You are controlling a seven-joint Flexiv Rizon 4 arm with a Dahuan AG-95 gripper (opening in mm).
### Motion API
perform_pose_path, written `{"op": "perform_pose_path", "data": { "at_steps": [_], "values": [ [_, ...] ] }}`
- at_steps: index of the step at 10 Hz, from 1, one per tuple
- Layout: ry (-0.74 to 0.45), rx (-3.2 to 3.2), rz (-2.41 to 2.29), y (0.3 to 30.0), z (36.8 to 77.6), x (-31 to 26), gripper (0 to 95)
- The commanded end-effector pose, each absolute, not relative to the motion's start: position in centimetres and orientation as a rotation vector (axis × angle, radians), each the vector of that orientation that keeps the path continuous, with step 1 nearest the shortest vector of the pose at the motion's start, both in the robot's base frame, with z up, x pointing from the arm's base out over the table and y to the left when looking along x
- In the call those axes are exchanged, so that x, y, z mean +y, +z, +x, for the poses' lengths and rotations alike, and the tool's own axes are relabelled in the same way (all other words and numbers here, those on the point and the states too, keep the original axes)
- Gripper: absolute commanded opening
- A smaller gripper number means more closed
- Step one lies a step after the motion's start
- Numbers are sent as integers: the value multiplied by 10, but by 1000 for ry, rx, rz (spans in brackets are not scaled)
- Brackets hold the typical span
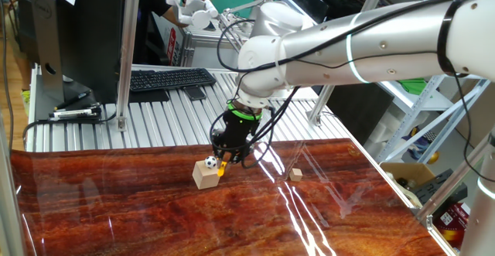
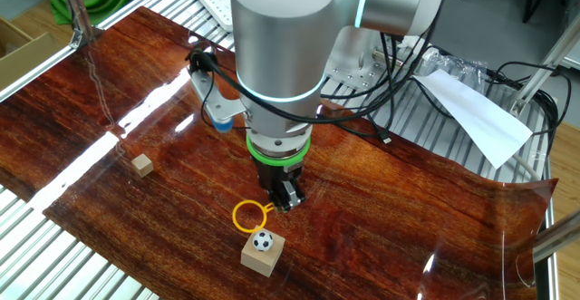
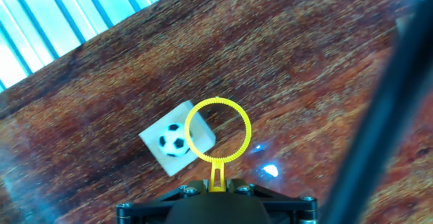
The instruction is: Attach the bubble ring to the ball
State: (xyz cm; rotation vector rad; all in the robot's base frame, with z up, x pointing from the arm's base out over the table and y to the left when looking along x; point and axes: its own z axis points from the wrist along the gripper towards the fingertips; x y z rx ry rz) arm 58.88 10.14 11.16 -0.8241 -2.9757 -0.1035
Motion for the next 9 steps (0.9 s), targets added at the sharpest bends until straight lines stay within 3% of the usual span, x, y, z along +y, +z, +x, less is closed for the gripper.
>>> {"op": "perform_pose_path", "data": {
  "at_steps": [1,9],
  "values": [
    [-113,-2965,-847,111,590,108,0],
    [-114,-2944,-898,107,604,121,0]
  ]
}}
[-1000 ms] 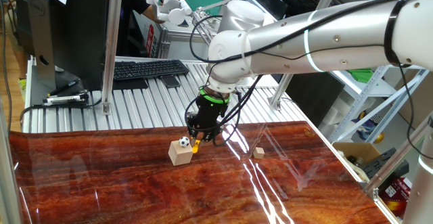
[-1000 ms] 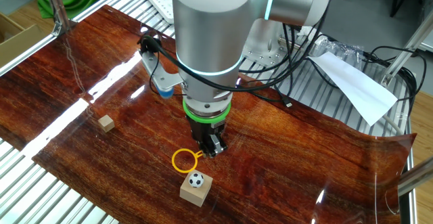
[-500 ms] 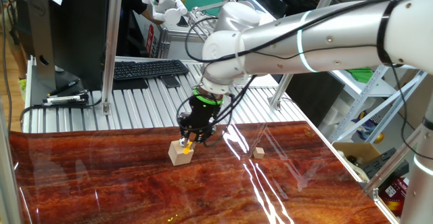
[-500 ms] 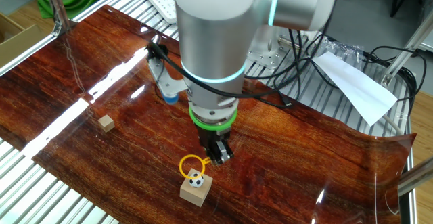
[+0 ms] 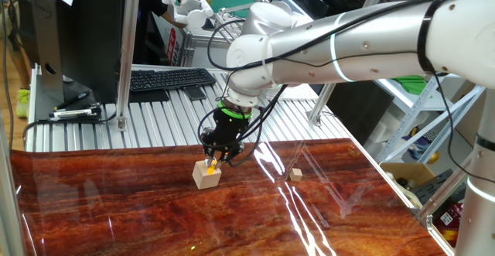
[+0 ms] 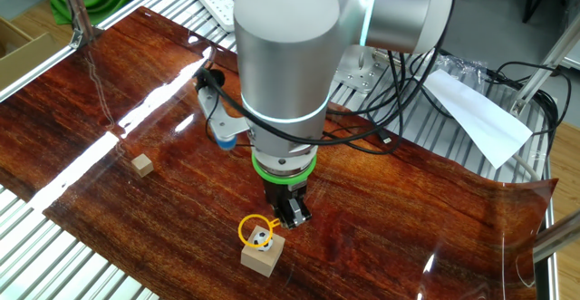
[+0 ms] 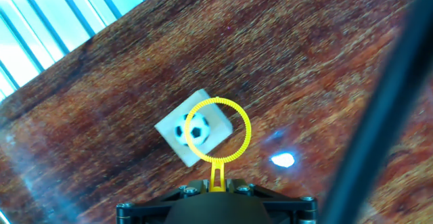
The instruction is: Attach the bubble ring to the ball
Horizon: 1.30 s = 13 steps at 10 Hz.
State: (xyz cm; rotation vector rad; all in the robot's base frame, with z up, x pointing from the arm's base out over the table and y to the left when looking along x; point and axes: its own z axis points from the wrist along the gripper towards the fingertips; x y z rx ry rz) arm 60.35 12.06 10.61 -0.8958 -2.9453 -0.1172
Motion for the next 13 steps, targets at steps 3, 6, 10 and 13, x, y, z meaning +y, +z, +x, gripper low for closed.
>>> {"op": "perform_pose_path", "data": {
  "at_steps": [3,6,10,13],
  "values": [
    [-114,-2935,-889,107,604,121,0],
    [-113,-2943,-852,107,604,121,0],
    [-112,-2969,-786,107,604,121,0],
    [-115,-3001,-707,107,604,121,0]
  ]
}}
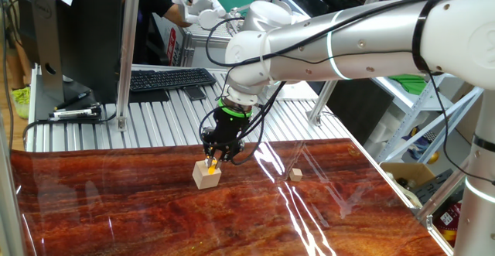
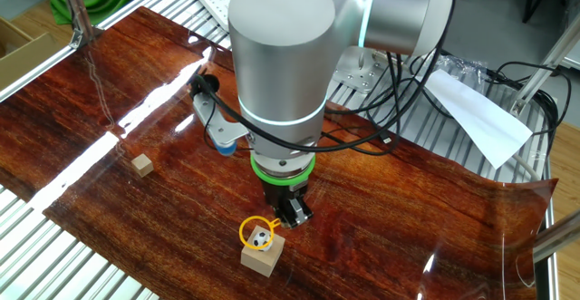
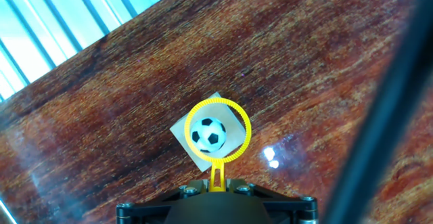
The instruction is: Attach the bubble ring to the ball
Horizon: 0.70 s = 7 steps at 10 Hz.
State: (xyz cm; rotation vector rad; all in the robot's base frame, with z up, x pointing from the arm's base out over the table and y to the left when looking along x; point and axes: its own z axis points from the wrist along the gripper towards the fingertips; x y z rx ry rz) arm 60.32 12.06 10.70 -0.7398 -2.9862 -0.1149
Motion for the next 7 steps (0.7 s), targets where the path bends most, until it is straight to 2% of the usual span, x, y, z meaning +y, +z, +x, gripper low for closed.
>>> {"op": "perform_pose_path", "data": {
  "at_steps": [1,7],
  "values": [
    [-119,-3014,-692,107,604,121,0],
    [-130,-3049,-641,107,604,121,0]
  ]
}}
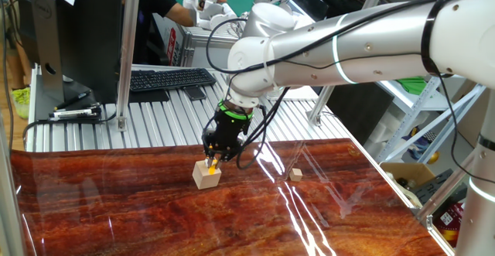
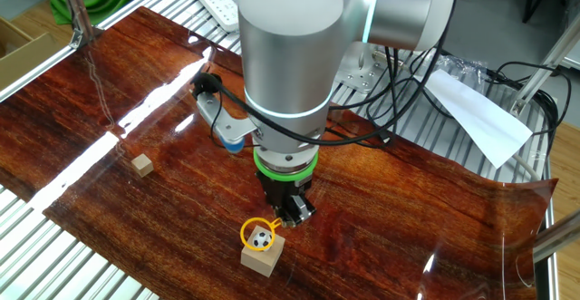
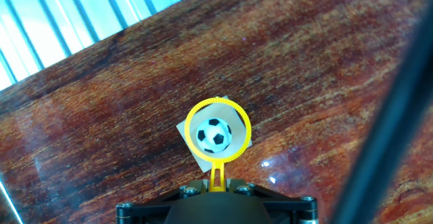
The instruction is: Attach the bubble ring to the ball
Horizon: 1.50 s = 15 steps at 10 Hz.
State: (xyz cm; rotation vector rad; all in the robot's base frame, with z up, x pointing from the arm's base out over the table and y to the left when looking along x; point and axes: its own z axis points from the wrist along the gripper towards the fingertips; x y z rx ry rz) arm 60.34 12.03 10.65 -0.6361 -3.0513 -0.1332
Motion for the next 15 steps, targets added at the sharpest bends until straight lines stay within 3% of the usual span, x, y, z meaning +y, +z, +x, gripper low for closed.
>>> {"op": "perform_pose_path", "data": {
  "at_steps": [1,15],
  "values": [
    [-130,-3046,-647,107,604,121,0],
    [-143,-3014,-711,100,605,129,0]
  ]
}}
